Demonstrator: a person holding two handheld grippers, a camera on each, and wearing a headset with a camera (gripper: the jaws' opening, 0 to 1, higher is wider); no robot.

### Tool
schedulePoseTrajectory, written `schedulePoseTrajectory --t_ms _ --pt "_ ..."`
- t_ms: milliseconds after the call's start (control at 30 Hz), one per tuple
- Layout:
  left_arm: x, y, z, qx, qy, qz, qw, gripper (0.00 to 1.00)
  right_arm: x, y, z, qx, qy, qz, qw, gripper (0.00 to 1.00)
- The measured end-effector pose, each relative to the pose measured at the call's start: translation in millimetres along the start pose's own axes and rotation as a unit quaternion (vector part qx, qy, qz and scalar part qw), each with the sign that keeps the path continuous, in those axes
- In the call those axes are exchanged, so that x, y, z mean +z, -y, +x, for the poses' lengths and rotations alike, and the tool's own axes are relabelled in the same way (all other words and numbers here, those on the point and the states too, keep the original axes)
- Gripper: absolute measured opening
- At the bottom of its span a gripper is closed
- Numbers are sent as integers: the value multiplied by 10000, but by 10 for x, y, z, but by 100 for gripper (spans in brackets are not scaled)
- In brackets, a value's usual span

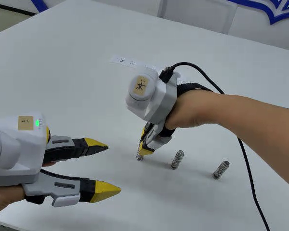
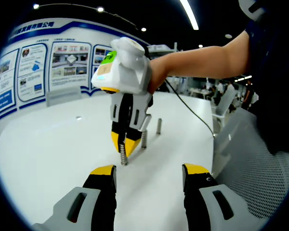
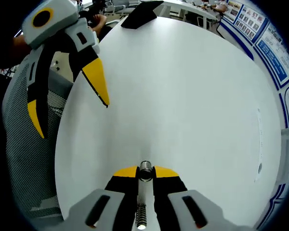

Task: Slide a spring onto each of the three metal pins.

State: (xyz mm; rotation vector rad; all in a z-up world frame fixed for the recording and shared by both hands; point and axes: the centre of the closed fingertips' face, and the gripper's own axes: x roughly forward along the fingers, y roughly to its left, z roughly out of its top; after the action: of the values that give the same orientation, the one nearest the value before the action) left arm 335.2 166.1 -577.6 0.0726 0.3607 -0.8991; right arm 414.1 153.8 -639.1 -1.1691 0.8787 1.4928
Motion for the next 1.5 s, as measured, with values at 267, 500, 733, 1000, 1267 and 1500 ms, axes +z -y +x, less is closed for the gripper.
schedulePoseTrajectory --t_ms 267,500,733,1000,1267,1500 --pt "-15 -11 -6 15 -13 -19 10000 56 -44 4 100 8 -24 67 10000 12" --pt "-11 -17 0 30 -12 -26 10000 56 -40 -4 144 35 47 139 9999 14" --pt "-4 -12 2 40 -23 -21 10000 56 -54 10 105 -10 149 243 9996 18" --pt "22 -23 -2 65 -15 -5 10000 57 -102 18 -43 -140 376 419 9983 21" --pt "61 -15 21 67 17 11 10000 57 -192 25 -255 -330 687 624 9951 22" --pt "78 -2 44 47 0 29 10000 57 -343 57 -459 -542 992 969 9889 24"
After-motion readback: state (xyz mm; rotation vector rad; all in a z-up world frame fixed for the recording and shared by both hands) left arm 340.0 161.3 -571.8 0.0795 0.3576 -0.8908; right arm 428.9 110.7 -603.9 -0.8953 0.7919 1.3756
